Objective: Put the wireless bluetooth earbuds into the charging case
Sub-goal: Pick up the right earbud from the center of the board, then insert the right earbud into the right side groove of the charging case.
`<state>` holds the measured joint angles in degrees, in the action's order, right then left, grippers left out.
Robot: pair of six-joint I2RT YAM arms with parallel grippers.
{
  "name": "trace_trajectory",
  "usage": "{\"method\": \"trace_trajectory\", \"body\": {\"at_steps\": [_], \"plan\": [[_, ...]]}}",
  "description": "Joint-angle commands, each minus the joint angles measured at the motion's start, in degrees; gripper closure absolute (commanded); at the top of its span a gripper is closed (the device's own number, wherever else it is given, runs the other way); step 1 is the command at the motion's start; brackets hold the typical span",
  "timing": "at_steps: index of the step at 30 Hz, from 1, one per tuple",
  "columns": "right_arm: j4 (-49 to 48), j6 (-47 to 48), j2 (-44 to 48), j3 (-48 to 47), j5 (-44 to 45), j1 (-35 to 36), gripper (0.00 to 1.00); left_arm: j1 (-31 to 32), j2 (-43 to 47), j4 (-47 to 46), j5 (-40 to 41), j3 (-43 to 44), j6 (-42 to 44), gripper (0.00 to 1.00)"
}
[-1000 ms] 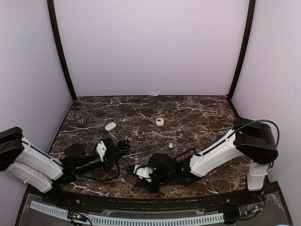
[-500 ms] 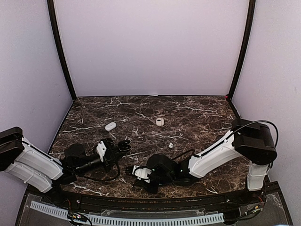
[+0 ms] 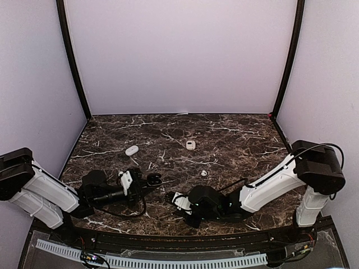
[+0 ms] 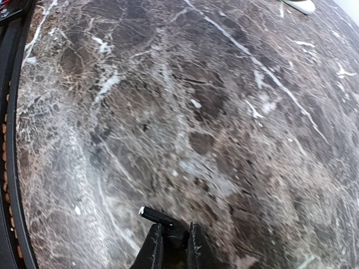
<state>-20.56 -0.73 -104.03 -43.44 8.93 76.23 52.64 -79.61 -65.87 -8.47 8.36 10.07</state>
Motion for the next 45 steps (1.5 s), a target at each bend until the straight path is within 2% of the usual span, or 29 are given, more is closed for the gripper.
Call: {"method": "trace_trajectory", "body": {"at_steps": [1,7,11,14,17,27,35,37,41,43,45], "plan": [[2.2,-0.2,4.1,1.3,5.9,0.4,1.00,-0.3,-1.0,1.8,-4.4,2.0,0.0,0.95],[7.7,4.1,9.5,0.3,16.1,2.1,1.00,-0.3,-0.2,9.1,-8.3,5.1,-0.3,0.95],[9.7,8.1,11.3,-0.9,27.5,4.3,1.00,-0.3,0.0,10.2,-7.9,5.4,-0.6,0.95],[6.3,12.2,12.0,0.0,34.7,6.0,1.00,-0.3,-0.5,12.0,-8.8,6.5,-0.7,0.95],[-1.5,17.0,11.9,2.0,39.0,6.3,1.00,-0.3,-0.6,13.8,-10.3,7.7,-1.3,0.94],[-16.9,35.1,11.9,6.8,36.4,6.3,1.00,-0.3,-1.2,19.9,-22.0,11.4,-1.9,0.91],[-23.5,42.2,15.0,9.6,31.0,6.4,1.00,-0.3,-1.4,20.9,-21.3,11.9,-2.3,0.91],[-30.3,46.4,15.4,12.4,29.8,6.5,1.00,-0.3,-1.4,20.9,-21.1,11.9,-2.5,0.91],[-52.8,56.4,15.4,20.4,25.1,7.2,1.00,-0.3,-1.3,20.3,-21.1,11.6,-2.7,0.91],[-57.5,59.4,15.1,23.4,20.4,7.2,1.00,-0.3,-1.4,19.7,-21.3,11.4,-2.8,0.91],[-58.0,60.8,14.2,24.0,17.1,7.4,1.00,-0.3,-1.8,19.4,-21.8,11.5,-3.1,0.91]]}}
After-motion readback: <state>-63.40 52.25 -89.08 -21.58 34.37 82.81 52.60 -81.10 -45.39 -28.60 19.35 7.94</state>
